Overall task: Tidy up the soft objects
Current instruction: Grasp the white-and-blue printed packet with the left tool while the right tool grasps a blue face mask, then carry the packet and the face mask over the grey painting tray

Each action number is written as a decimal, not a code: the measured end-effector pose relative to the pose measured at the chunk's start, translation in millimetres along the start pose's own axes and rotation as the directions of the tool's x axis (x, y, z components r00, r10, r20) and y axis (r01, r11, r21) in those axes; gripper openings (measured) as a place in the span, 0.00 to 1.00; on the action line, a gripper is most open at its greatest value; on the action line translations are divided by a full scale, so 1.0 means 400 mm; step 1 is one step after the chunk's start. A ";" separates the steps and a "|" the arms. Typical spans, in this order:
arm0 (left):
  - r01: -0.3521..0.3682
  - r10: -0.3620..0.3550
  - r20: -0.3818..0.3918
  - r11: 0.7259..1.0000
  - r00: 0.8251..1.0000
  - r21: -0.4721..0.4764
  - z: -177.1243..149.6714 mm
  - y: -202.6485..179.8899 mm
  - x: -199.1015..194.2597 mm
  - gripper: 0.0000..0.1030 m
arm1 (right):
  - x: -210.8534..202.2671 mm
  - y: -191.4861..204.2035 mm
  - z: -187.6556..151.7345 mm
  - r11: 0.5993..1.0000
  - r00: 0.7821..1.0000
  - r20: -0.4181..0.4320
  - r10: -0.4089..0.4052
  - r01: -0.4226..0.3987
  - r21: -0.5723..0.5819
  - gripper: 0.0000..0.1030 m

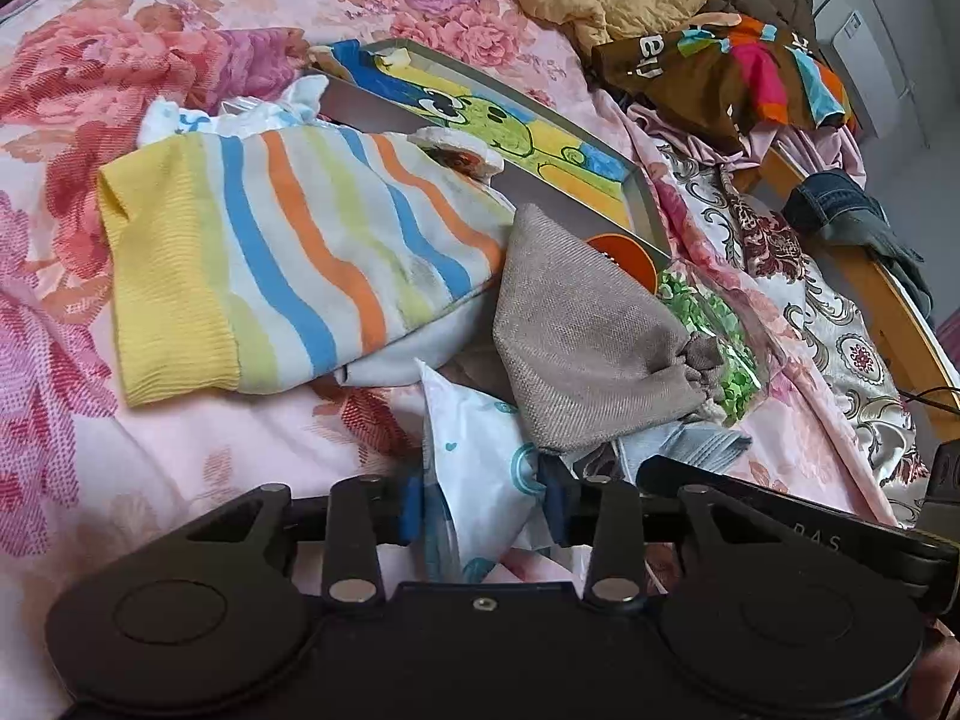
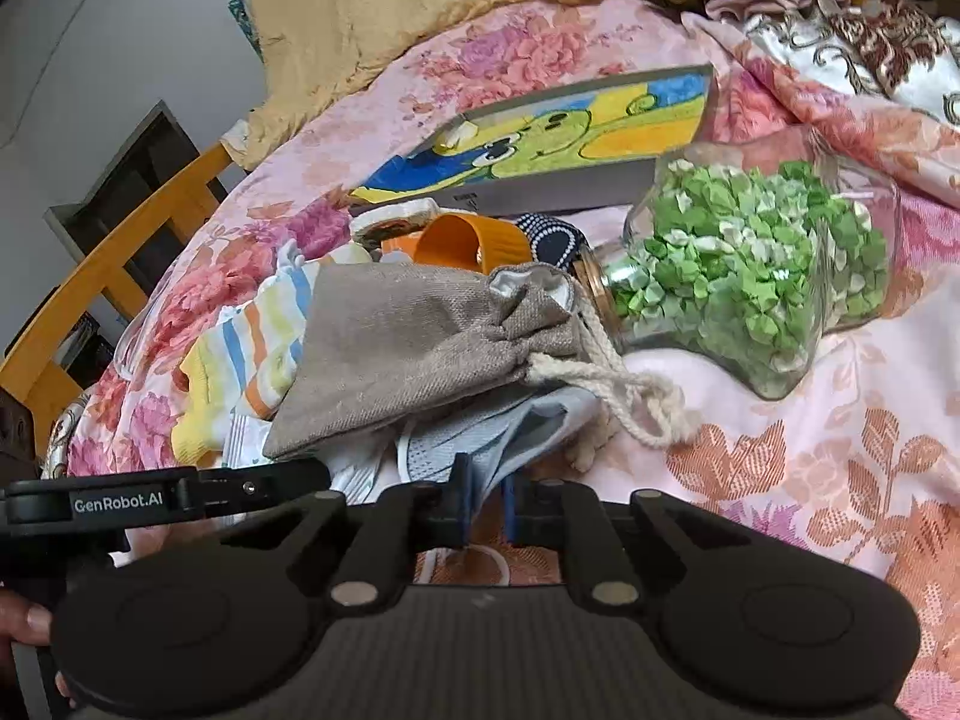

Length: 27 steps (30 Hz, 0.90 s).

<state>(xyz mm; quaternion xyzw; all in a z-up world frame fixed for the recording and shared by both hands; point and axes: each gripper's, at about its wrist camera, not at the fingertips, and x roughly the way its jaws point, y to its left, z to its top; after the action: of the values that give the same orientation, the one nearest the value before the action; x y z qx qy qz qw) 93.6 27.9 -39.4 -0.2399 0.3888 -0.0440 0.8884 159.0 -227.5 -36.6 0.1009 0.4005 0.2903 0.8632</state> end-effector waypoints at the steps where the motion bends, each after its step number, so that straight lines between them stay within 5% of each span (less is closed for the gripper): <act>1: 0.000 0.000 0.004 1.000 1.000 0.001 -0.002 0.001 -0.004 0.37 | -0.003 0.002 -0.003 1.000 1.000 0.003 -0.004 0.004 -0.007 0.08; 15: 0.057 -0.065 0.059 0.991 0.996 0.125 -0.019 -0.038 -0.118 0.35 | -0.115 0.142 -0.068 0.946 0.992 0.124 -0.022 0.061 -0.319 0.03; 27: 0.054 -0.086 0.131 0.972 0.988 0.229 0.057 -0.070 -0.238 0.35 | -0.192 0.178 -0.051 0.937 0.963 0.255 0.084 0.011 -0.349 0.03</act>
<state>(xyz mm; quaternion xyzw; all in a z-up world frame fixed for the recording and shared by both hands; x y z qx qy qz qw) 46.7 37.2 50.6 -0.1541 0.3092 -0.1020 0.9328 74.4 -215.5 27.5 -0.0074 0.2213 0.3563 0.9078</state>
